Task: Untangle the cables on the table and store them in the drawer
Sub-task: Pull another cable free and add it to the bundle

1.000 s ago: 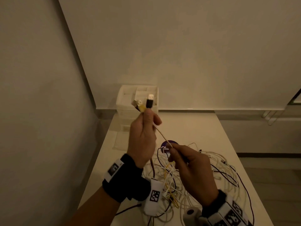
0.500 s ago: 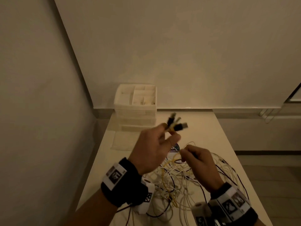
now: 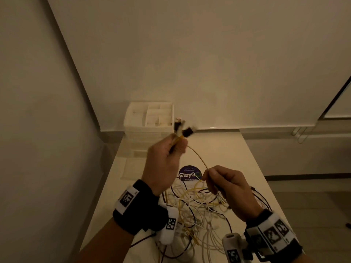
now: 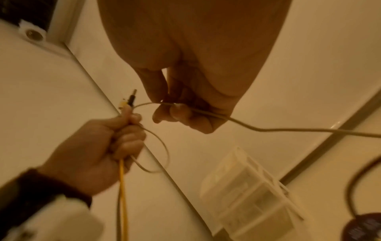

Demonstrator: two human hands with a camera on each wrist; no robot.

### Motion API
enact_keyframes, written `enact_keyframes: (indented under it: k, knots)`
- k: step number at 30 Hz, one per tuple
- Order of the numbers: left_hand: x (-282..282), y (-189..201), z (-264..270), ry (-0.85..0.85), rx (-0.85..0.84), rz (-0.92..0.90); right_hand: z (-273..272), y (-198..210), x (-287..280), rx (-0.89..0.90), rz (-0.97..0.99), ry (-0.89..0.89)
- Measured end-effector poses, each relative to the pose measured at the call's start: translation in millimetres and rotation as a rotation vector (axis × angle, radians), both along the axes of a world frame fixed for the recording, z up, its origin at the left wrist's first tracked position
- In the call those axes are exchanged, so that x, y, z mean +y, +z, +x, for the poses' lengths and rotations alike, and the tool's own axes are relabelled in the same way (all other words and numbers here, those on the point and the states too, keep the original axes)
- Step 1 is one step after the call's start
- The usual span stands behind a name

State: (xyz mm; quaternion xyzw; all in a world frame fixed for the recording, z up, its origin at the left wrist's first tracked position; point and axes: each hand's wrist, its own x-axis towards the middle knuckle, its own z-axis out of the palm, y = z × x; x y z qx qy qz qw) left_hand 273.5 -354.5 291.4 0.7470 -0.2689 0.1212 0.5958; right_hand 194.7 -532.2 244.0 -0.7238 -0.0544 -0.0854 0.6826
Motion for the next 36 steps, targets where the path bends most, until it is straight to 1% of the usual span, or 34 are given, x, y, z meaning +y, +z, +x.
enact_keyframes:
  k: [1, 4, 7, 8, 9, 10, 11, 12, 13, 14, 16, 17, 19, 21, 24, 28, 33, 36]
  knots:
    - [5.1, 3.6, 5.1, 0.030, 0.013, -0.047, -0.1, -8.4, -1.8, 0.003, -0.017, -0.004]
    - [20.0, 13.2, 16.6, 0.132, 0.021, -0.093, 2.2, -30.4, -4.3, 0.049, -0.097, -0.049]
    - [38.7, 18.7, 29.8, 0.239, 0.131, -0.294, 7.4, -50.8, -4.0, 0.090, -0.256, -0.128]
    - [45.2, 18.5, 33.0, 0.304, 0.136, -0.295, 8.2, -56.5, -4.2, 0.102, -0.279, -0.163]
    - [50.1, 18.7, 33.4, 0.383, 0.107, -0.240, 9.3, -60.9, -4.3, 0.118, -0.277, -0.194]
    - [52.6, 17.9, 31.5, 0.456, 0.045, -0.149, 10.5, -62.2, -3.9, 0.127, -0.261, -0.219]
    - [51.3, 18.1, 26.2, 0.494, -0.022, -0.064, 11.3, -60.3, -2.9, 0.131, -0.240, -0.234]
    - [45.5, 17.0, 18.6, 0.499, -0.074, -0.001, 12.4, -55.5, -1.0, 0.129, -0.220, -0.243]
    - [36.9, 13.2, 11.1, 0.461, -0.112, 0.059, 13.7, -48.0, 1.1, 0.121, -0.208, -0.251]
    - [27.3, 8.1, 3.5, 0.378, -0.124, 0.114, 15.3, -39.1, 3.0, 0.111, -0.204, -0.256]
    - [7.4, -4.4, -11.1, 0.142, -0.052, 0.170, 18.3, -18.6, 6.1, 0.074, -0.214, -0.241]
    - [-0.2, -10.2, -16.7, 0.055, -0.023, 0.199, 20.0, -8.9, 7.0, 0.056, -0.213, -0.221]
    - [-12.9, -17.3, -24.2, -0.024, -0.044, 0.274, 21.5, 8.8, 6.5, 0.020, -0.183, -0.176]
    - [-20.5, -17.6, -27.0, -0.047, -0.056, 0.293, 21.3, 23.6, 2.5, -0.001, -0.145, -0.120]
    - [-23.7, -11.9, -20.7, -0.003, -0.076, 0.284, 18.0, 30.1, -4.2, 0.012, -0.097, -0.044]
    - [-16.9, 6.2, -5.6, 0.111, -0.153, 0.230, 13.1, 15.8, -8.9, 0.005, -0.033, 0.044]
    - [9.4, 30.9, 13.3, 0.309, -0.141, 0.074, 6.3, -15.9, -13.1, 0.079, -0.008, -0.037]
    - [29.8, 37.0, 25.5, 0.421, -0.166, 0.065, 0.3, -34.2, -13.0, 0.160, 0.017, -0.098]
